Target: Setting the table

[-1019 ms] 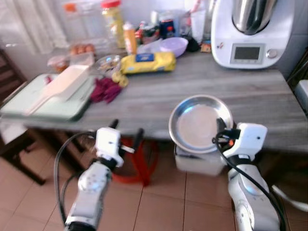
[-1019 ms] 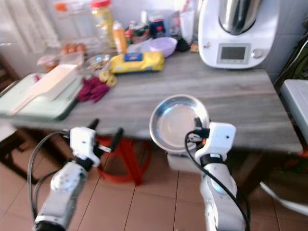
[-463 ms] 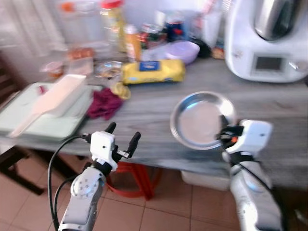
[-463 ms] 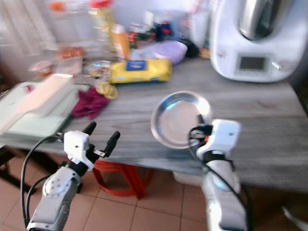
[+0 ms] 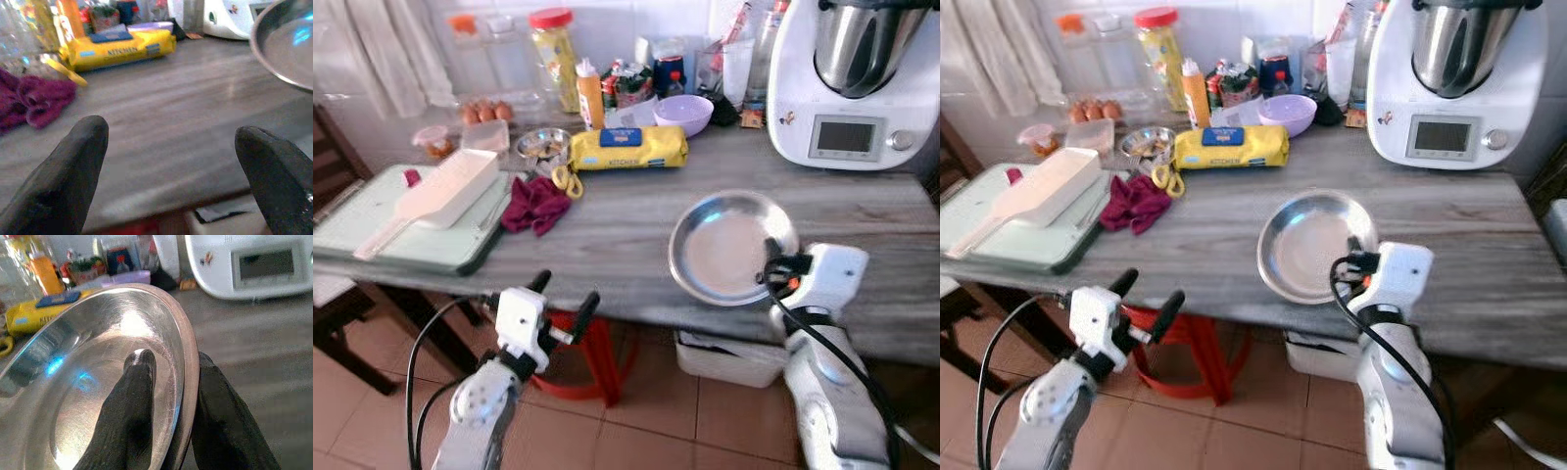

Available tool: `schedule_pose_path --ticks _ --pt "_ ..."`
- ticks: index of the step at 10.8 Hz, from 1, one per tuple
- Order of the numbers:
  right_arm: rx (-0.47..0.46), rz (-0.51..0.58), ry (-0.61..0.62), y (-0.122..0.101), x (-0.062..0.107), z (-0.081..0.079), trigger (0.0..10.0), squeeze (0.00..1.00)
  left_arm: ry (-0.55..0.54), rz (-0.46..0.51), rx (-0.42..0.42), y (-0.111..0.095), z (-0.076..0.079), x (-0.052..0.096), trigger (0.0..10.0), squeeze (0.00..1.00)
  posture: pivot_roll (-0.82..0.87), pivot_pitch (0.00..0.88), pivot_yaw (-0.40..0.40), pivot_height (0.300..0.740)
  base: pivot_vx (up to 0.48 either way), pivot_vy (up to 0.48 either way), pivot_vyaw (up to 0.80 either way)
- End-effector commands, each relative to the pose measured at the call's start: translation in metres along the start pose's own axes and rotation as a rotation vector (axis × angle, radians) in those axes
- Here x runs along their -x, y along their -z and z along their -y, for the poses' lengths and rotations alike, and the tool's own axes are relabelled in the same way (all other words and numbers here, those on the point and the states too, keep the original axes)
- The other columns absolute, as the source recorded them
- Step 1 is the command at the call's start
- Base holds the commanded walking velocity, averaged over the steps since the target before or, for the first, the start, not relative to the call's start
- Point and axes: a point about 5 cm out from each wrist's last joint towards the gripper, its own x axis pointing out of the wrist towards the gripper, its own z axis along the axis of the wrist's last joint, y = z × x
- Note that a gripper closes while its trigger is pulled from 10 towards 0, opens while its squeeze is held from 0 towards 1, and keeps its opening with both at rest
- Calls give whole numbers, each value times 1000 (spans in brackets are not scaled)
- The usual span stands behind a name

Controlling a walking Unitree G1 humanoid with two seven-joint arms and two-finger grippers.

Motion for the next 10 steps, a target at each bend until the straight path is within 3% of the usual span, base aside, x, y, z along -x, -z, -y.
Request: schedule_pose_path --ticks 1,5,10 --pt "-48 -15 -18 1 -6 -7 10000 0 13 6 -12 -3 0 -1 10000 0 -52 55 84 740 0 0 0" --pt "-147 -58 -13 -2 -34 -24 10000 0 0 -26 25 8 -2 4 10000 0 -54 59 81 740 0 0 0" --pt "-146 -181 -18 16 -42 -32 10000 0 16 -24 33 13 -1 4 10000 0 -55 61 85 740 0 0 0"
